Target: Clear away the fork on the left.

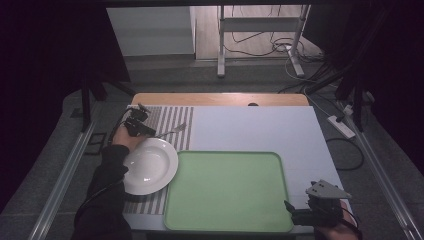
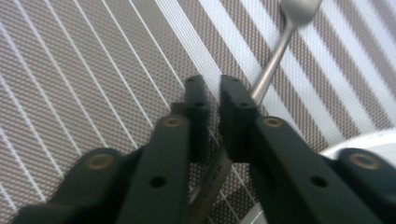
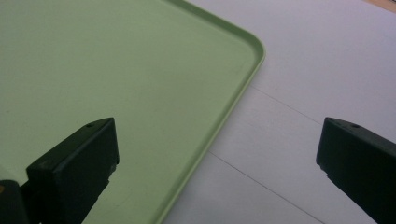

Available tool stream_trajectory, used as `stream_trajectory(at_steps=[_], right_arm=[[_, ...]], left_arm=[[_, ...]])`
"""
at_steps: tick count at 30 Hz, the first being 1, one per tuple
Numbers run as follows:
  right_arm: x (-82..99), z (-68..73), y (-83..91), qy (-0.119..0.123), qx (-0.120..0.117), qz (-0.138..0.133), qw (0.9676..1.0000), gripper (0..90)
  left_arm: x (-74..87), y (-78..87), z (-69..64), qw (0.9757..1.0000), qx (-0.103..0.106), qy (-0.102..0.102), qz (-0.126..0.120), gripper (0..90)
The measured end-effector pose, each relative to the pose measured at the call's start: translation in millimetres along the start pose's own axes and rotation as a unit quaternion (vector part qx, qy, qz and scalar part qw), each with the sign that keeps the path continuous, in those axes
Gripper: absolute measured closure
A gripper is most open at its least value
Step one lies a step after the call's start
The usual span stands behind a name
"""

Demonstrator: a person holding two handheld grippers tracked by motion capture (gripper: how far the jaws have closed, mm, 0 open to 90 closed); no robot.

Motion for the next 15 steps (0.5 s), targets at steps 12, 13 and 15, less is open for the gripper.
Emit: stream_trajectory(at_steps=[12, 13, 15], right_arm=[[0.0, 0.2, 0.3, 0.002, 0.0, 0.0, 1.0, 0.0], [0.0, 0.2, 0.3, 0.002, 0.0, 0.0, 1.0, 0.0], [0.0, 0.2, 0.2, 0.002, 0.0, 0.0, 1.0, 0.0]], left_arm=[[-15.2, -7.1, -10.2, 0.9993, -0.01, -0.021, -0.029, 14.3], [-15.7, -8.8, -12.6, 0.9993, -0.004, -0.024, -0.027, 14.3], [-17.2, -12.1, -17.4, 0.9993, 0.007, -0.027, -0.025, 3.8]])
Point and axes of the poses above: each handheld gripper's, and its own axes: y roughly backward along the jaws, x roughly out of its underside, z roughly to its left, the point moved 9 cm from there along -y, roughly forward along the jaws, and after that the axes turned 3 degrees about y, right-handed, at the moved point
